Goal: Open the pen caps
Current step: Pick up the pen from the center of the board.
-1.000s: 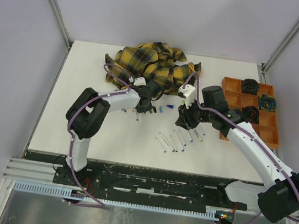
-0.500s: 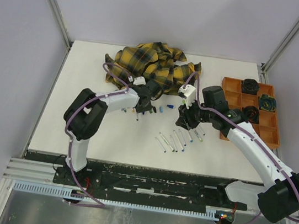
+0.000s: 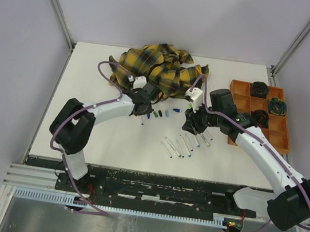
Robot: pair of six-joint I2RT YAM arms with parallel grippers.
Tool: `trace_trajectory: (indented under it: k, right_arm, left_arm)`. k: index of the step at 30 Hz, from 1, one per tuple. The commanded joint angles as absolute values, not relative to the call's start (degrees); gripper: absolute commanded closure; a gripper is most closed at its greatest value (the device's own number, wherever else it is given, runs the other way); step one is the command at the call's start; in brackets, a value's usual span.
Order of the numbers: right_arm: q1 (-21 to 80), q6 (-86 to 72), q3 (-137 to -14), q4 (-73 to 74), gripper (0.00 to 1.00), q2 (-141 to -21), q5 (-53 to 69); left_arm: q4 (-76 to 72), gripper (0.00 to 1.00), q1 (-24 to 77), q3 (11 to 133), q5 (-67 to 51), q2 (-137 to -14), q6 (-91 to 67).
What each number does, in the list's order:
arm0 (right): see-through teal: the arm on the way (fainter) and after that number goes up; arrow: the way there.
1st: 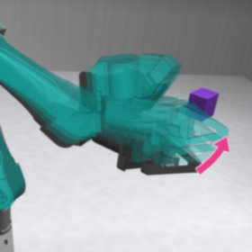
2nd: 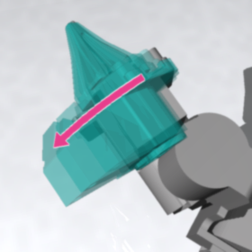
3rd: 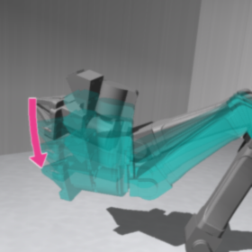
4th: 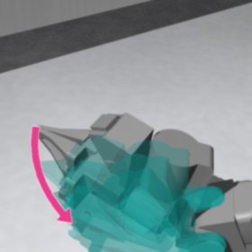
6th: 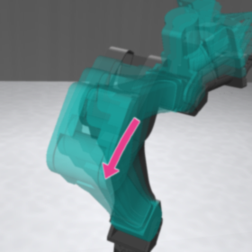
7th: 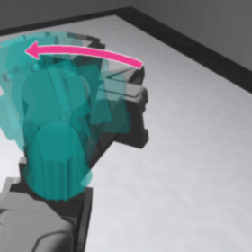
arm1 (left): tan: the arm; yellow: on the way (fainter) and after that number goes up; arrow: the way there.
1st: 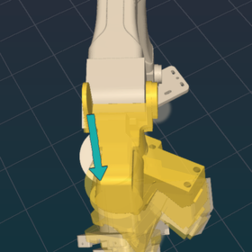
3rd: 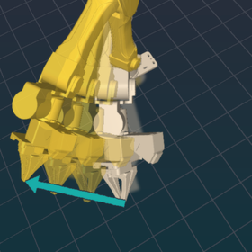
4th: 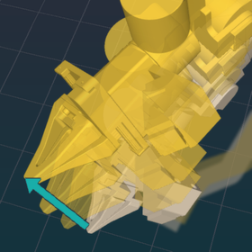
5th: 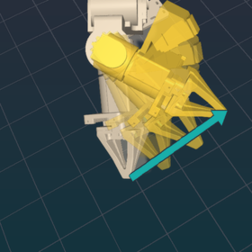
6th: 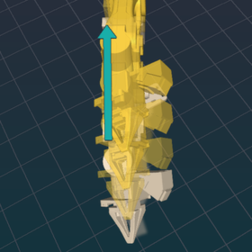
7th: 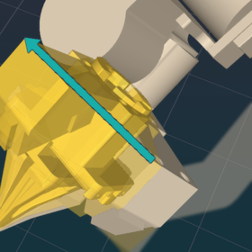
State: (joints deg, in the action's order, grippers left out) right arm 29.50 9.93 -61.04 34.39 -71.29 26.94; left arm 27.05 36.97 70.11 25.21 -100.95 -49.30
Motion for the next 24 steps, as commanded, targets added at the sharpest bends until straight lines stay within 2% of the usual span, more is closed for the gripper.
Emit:
trace_trajectory:
  k: [1,24]
  right_arm:
    - [29.2,10.4,-61.0,33.0,0.57,-69.8,27.6]
    - [29.1,10.4,-60.8,33.0,0.57,-70.4,27.9]
  left_arm:
    - [25.1,0.7,36.0,67.6,27.4,-99.8,-45.9]
    - [25.5,0.75,35.9,66.4,24.7,-106.0,-48.4]
